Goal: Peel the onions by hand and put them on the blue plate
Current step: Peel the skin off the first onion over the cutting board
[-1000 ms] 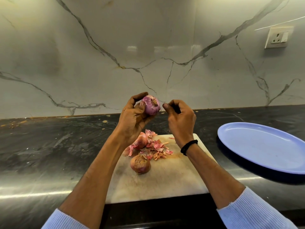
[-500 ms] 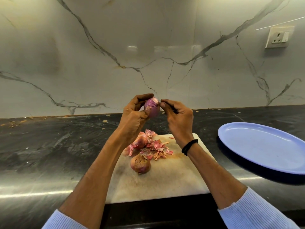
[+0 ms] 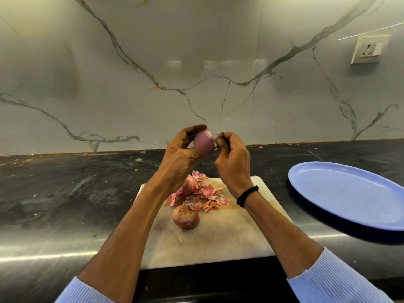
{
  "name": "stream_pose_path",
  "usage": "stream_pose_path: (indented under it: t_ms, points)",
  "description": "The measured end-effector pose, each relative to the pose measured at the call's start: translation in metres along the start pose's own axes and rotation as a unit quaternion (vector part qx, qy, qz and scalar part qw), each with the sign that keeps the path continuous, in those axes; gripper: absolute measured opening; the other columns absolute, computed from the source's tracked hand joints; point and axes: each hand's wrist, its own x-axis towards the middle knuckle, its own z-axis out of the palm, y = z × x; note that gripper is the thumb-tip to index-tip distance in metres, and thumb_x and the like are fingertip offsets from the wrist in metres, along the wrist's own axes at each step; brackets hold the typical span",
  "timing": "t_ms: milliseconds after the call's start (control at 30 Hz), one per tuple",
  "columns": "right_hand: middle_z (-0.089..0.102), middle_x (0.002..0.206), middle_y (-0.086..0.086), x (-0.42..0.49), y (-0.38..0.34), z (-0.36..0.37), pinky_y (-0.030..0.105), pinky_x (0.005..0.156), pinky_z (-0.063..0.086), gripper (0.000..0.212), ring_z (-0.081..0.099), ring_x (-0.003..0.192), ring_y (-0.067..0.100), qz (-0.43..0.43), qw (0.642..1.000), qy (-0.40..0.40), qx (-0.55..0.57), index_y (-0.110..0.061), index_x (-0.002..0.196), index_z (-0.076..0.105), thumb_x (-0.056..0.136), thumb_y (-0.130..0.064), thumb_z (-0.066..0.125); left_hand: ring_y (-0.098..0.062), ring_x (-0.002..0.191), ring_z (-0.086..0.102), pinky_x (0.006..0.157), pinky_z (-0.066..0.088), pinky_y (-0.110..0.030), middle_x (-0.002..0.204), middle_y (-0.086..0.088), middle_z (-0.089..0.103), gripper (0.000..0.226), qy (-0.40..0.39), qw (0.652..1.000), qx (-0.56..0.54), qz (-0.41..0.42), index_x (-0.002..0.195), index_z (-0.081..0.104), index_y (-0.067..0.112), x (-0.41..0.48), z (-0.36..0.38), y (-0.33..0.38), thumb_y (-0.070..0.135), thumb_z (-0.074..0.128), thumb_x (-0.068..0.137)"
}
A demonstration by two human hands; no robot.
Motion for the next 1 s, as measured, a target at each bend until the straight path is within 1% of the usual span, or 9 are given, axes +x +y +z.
stream_pose_path:
  t_ms: [67,167,267,400,500,600,733,867,1000]
  points:
    - [0.063,0.102,0.004,0.002,0.0,-0.002,0.026,0.083,0.054,0.02,0.06,0.095,0.014,0.017,0.999,0.02,0.02,-0.009,0.106,0.06,0.092,0.006,0.058,-0.021,0.124,0.058,0.097,0.055,-0.039,0.132,-0.003,0.059,0.051,0.009,1.0,0.007,0.0,0.13,0.056,0.017,0.001,-0.002,0.001,-0.017,0.047,0.093]
    - [0.062,0.114,0.006,0.005,0.003,-0.006,0.028,0.089,0.054,0.035,0.06,0.105,0.014,0.028,0.999,0.022,0.026,-0.011,0.118,0.059,0.088,0.008,0.061,-0.021,0.123,0.059,0.102,0.052,-0.042,0.132,-0.001,0.059,0.055,0.014,1.0,0.017,0.006,0.133,0.051,0.021,0.002,-0.005,0.003,-0.016,0.049,0.093]
    - [0.061,0.12,0.007,0.006,0.004,-0.005,0.028,0.09,0.055,0.032,0.06,0.11,0.014,0.032,0.996,-0.029,0.073,-0.015,0.121,0.059,0.092,-0.001,0.064,-0.024,0.126,0.057,0.105,0.05,-0.042,0.134,-0.005,0.059,0.05,0.007,1.0,0.017,0.006,0.131,0.054,0.019,0.001,-0.005,0.004,-0.01,0.056,0.091]
    - [0.062,0.117,0.005,0.007,0.005,-0.004,0.041,0.087,0.06,0.03,0.063,0.109,0.018,0.03,0.989,-0.078,0.123,-0.018,0.123,0.057,0.095,-0.008,0.063,-0.03,0.128,0.056,0.103,0.051,-0.038,0.133,-0.011,0.061,0.043,0.001,1.0,-0.003,-0.015,0.127,0.061,0.015,0.001,-0.01,0.005,-0.006,0.058,0.09]
    - [0.061,0.115,0.003,0.008,0.004,-0.007,0.039,0.081,0.061,0.034,0.066,0.102,0.017,0.019,0.988,-0.091,0.119,-0.024,0.124,0.054,0.093,-0.017,0.067,-0.033,0.129,0.054,0.104,0.05,-0.044,0.136,-0.011,0.06,0.042,-0.02,1.0,-0.009,-0.021,0.131,0.06,0.011,0.002,-0.016,0.006,-0.005,0.053,0.093]
    - [0.059,0.119,0.006,0.006,0.003,-0.005,0.032,0.079,0.061,0.039,0.066,0.098,0.018,-0.02,0.989,-0.112,0.089,-0.027,0.125,0.051,0.092,-0.017,0.07,-0.037,0.123,0.059,0.097,0.055,-0.047,0.136,-0.015,0.058,0.039,-0.034,0.998,-0.039,-0.047,0.133,0.058,0.008,0.0,-0.019,0.011,-0.002,0.046,0.097]
    - [0.057,0.117,0.009,0.004,0.004,-0.003,0.023,0.075,0.059,0.039,0.065,0.092,0.017,-0.063,0.988,-0.123,0.07,-0.014,0.124,0.054,0.089,-0.012,0.073,-0.037,0.119,0.061,0.091,0.058,-0.044,0.134,-0.017,0.058,0.038,-0.038,0.997,-0.039,-0.061,0.135,0.058,0.008,-0.003,-0.018,0.017,0.005,0.04,0.101]
    - [0.055,0.113,0.011,0.004,0.005,-0.002,0.017,0.074,0.056,0.042,0.064,0.088,0.014,-0.1,0.985,-0.126,0.056,-0.01,0.121,0.055,0.086,-0.011,0.077,-0.034,0.12,0.062,0.088,0.059,-0.04,0.135,-0.015,0.058,0.039,-0.028,0.997,-0.013,-0.064,0.135,0.059,0.011,-0.002,-0.018,0.016,0.004,0.034,0.105]
    - [0.054,0.113,0.01,0.003,0.008,-0.002,0.016,0.076,0.056,0.047,0.063,0.09,0.016,-0.137,0.982,-0.124,0.028,-0.024,0.124,0.049,0.088,-0.012,0.075,-0.031,0.119,0.063,0.092,0.058,-0.044,0.132,-0.011,0.062,0.035,-0.029,0.998,-0.004,-0.063,0.131,0.062,0.011,-0.003,-0.019,0.015,0.008,0.039,0.104]
